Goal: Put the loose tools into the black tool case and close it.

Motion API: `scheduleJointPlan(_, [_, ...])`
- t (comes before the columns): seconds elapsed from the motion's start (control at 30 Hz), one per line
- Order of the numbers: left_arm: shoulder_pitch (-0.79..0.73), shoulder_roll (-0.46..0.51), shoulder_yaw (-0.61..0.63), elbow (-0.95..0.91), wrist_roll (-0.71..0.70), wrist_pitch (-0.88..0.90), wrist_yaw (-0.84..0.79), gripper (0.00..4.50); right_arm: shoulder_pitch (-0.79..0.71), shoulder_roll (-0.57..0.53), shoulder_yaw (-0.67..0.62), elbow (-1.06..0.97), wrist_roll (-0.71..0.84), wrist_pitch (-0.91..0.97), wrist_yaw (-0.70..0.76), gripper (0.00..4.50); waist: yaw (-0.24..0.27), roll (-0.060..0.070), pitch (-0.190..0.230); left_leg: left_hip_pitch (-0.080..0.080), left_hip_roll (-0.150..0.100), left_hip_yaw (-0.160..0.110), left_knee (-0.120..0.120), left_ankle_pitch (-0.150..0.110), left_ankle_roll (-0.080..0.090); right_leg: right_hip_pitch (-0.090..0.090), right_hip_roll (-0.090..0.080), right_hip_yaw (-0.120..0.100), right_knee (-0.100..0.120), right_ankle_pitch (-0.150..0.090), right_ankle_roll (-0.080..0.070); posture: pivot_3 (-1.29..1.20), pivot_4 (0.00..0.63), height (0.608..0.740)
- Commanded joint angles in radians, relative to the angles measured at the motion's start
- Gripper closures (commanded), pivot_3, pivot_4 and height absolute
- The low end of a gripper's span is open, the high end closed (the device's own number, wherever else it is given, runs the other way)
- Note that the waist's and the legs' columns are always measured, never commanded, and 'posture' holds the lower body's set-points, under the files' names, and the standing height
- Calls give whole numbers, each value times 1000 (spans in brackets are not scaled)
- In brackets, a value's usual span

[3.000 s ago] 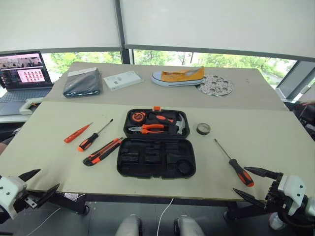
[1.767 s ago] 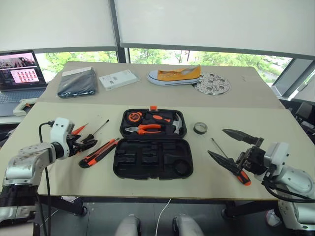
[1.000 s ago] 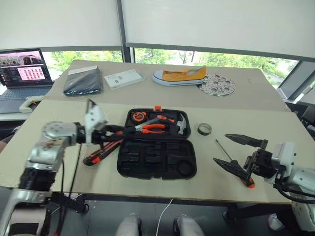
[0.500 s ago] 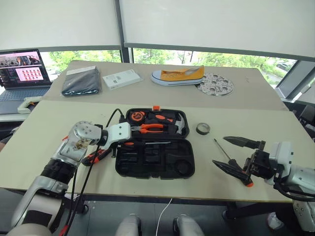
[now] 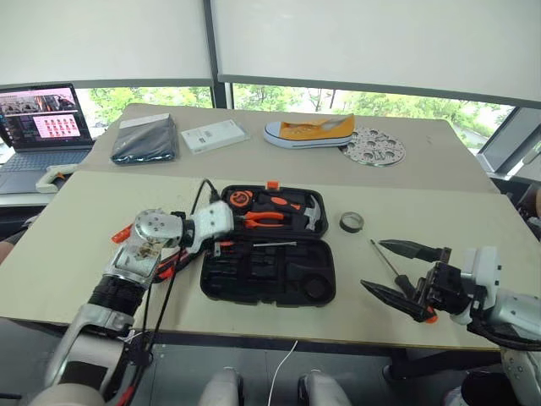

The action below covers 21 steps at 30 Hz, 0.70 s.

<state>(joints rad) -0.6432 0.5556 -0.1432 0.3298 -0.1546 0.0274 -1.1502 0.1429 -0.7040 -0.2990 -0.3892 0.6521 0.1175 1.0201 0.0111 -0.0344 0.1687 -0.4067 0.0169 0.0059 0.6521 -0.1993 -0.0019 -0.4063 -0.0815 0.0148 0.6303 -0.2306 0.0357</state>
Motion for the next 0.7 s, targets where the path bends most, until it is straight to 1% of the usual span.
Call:
scheduleJointPlan(0.03, [24, -16, 49, -30, -62, 88, 25, 1235, 5, 1, -18, -45, 33, 27, -11, 0, -5, 0, 0, 0, 0, 0, 0, 0, 0, 0, 0, 0, 0, 0, 0, 0, 150, 740])
scheduleJointPlan(0.13, [39, -29, 37, -21, -39, 118, 61, 2009, 7, 7, -21, -52, 31, 37, -18, 0, -6, 0, 0, 1, 0, 0, 0, 0, 0, 0, 1, 0, 0, 0, 0, 0, 150, 740])
scheduleJointPlan(0.17, [47, -31, 25, -22, -30, 129, 64, 2524, 8, 9, -21, -54, 30, 39, -20, 0, -5, 0, 0, 1, 0, 0, 0, 0, 0, 0, 1, 0, 0, 0, 0, 0, 150, 740])
scheduleJointPlan(0.27, [70, -31, -19, -21, 13, 131, 70, 3445, 12, 15, -20, -57, 26, 41, -25, 0, -3, 0, 0, 0, 0, 0, 0, 0, 0, 0, 1, 0, 0, 0, 0, 0, 150, 740])
scheduleJointPlan(0.3, [76, -34, -31, -18, 27, 134, 78, 3869, 13, 16, -20, -57, 25, 42, -27, 0, -2, 0, 0, 1, 0, 0, 0, 0, 0, 0, 1, 0, 0, 0, 0, 0, 150, 740])
scheduleJointPlan(0.33, [80, -37, -39, -16, 35, 144, 84, 4141, 13, 18, -20, -57, 24, 43, -30, 0, -1, 0, 0, 0, 0, 0, 0, 0, 0, 0, 1, 0, 0, 0, 0, 0, 150, 740])
scheduleJointPlan(0.43, [97, -50, -65, -29, 39, 172, 82, 4141, 17, 24, -18, -56, 21, 44, -35, 0, 0, 0, 0, 2, 0, 0, 0, 0, 0, 2, 1, 0, 0, 0, 0, 0, 150, 740])
scheduleJointPlan(0.6, [84, -51, -125, 19, 132, 160, 133, 4141, 23, 35, -18, -54, 21, 47, -47, 0, 2, 3, -3, 3, 0, 0, 0, 0, 0, 3, 0, 0, -1, 0, 0, 0, 150, 740])
scheduleJointPlan(0.7, [68, -74, -105, 35, 105, 149, 131, 4141, 33, 48, -13, -58, 16, 48, -61, 0, 2, 7, -5, 3, -1, 0, 0, 0, 0, 4, 0, 1, -1, 0, 0, 0, 150, 740])
